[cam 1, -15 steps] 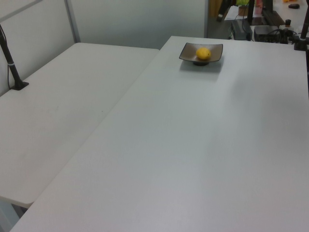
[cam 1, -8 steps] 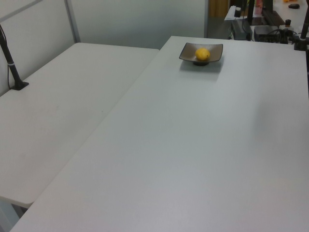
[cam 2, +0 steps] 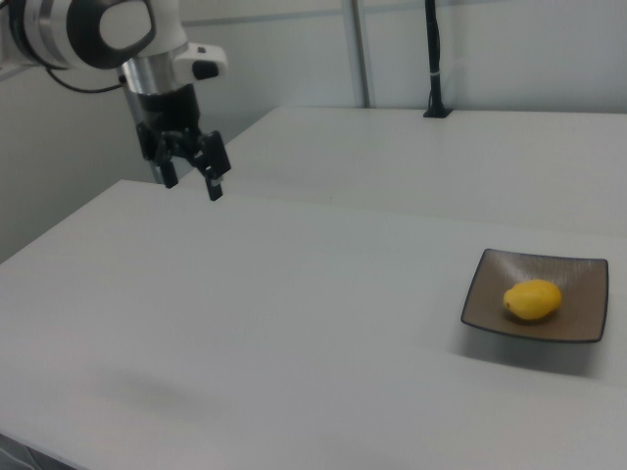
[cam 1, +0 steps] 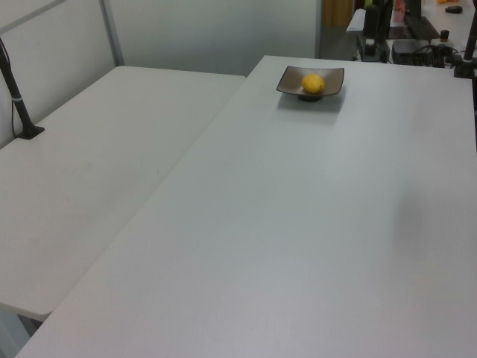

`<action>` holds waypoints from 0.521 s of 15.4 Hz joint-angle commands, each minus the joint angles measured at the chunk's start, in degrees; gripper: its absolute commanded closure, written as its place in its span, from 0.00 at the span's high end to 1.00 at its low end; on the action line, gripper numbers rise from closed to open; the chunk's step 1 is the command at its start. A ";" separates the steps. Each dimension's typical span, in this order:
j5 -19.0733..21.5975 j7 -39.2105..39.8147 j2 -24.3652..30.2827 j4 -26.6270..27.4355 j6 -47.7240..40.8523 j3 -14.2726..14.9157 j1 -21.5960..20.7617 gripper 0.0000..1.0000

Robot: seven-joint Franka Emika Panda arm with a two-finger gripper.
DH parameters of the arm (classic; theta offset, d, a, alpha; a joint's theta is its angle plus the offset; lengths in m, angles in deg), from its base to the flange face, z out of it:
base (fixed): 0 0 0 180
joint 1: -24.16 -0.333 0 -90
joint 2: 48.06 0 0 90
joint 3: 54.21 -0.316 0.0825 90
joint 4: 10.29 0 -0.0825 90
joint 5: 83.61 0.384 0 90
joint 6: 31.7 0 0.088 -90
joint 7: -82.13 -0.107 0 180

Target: Put potatoes on a ceramic plate

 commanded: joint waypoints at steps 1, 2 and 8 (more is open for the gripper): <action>0.29 -0.77 -0.05 3.59 6.32 -1.90 -0.16 1.00; 0.29 -0.16 -0.14 4.21 8.69 -1.82 -0.16 1.00; 0.55 7.40 -0.40 3.86 12.49 0.38 0.63 1.00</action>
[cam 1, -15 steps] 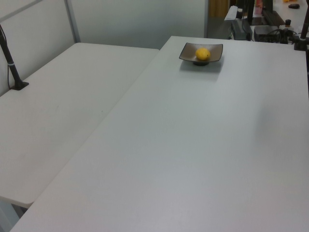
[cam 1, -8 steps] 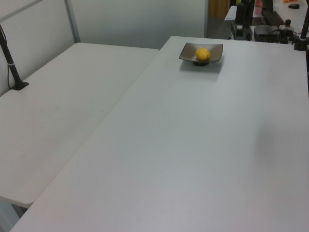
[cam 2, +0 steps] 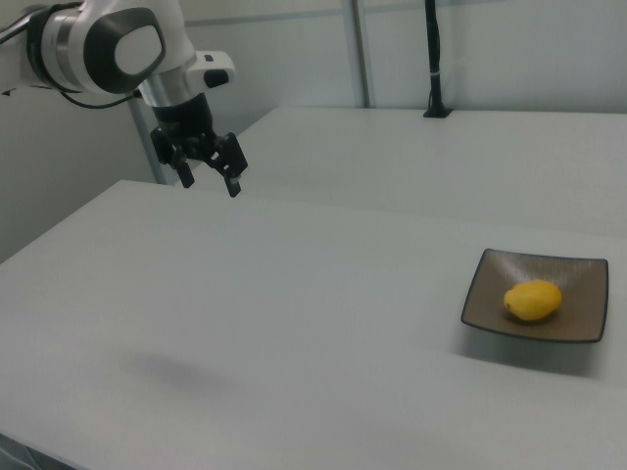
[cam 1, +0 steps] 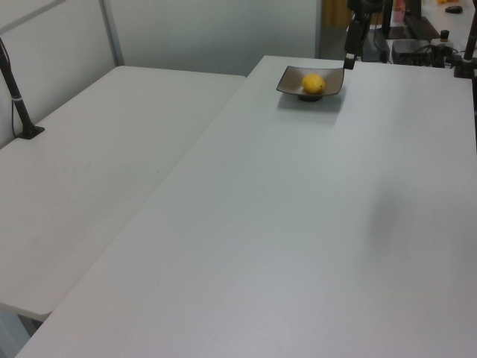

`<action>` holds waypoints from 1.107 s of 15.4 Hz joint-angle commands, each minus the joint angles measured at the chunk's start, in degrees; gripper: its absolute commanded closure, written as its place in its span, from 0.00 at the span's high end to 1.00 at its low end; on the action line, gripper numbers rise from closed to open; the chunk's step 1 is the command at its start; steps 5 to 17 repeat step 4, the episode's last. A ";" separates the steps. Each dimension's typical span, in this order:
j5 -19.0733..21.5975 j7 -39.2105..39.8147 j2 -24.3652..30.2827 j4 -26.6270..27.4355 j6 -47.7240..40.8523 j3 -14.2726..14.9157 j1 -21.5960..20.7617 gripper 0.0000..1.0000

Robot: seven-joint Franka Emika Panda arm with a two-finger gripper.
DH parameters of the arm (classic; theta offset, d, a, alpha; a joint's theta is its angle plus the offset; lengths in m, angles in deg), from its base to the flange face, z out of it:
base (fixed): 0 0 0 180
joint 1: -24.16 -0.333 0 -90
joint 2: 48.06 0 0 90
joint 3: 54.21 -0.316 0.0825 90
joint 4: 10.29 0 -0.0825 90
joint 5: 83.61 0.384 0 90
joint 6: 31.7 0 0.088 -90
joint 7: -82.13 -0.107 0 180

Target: Put potatoes on a ceramic plate

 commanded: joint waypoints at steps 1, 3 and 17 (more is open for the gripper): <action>0.65 2.84 0.99 0.77 1.07 1.54 0.17 1.00; 0.74 2.31 1.08 0.69 0.89 1.55 0.17 1.00; 0.74 2.31 1.08 0.68 0.89 1.55 0.08 1.00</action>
